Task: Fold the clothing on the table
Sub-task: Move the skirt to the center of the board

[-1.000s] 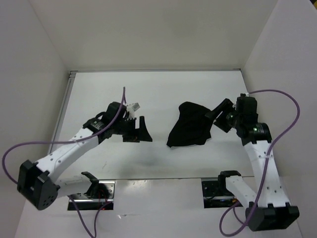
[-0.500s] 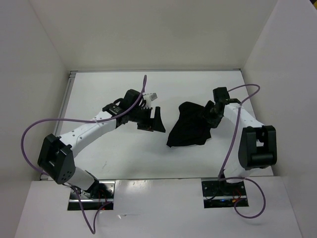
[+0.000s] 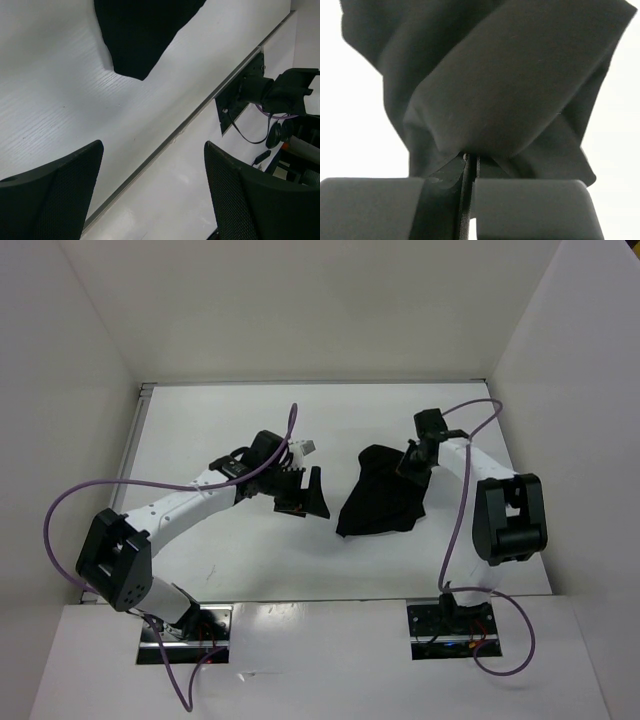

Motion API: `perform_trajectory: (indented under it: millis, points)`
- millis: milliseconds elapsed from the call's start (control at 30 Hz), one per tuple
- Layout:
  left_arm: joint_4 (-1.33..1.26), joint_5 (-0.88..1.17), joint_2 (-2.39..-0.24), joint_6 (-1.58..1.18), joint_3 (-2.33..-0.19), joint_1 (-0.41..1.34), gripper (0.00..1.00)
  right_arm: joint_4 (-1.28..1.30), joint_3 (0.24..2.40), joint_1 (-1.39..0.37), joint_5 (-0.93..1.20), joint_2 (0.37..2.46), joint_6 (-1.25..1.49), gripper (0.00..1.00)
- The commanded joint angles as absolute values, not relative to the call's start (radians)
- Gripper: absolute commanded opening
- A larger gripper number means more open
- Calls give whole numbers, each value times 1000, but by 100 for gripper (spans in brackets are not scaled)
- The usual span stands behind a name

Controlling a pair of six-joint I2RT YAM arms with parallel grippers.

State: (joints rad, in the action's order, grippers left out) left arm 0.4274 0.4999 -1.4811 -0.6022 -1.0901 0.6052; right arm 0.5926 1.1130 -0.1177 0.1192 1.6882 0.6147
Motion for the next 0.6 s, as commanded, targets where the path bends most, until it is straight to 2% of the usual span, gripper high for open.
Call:
perform_trajectory:
  millis: [0,167,367,467,567]
  points:
    - [393,525,-1459,-588,-1091,606,88,629,1276,-204,129,1542,601,0]
    - [393,506,-1450,-588,-1071,595,88,690,1514,-267,244,1477,632,0]
    - [383,473,-1388,-600,-1060,546,88,493,1666,-276,515,1496,806,0]
    - [393,472,-1365,-600,-1039,517,88,338,1651,-276,500,1427,891,0]
    - [393,483,-1365,-600,-1019,506,88,412,1594,-276,377,1356,923,0]
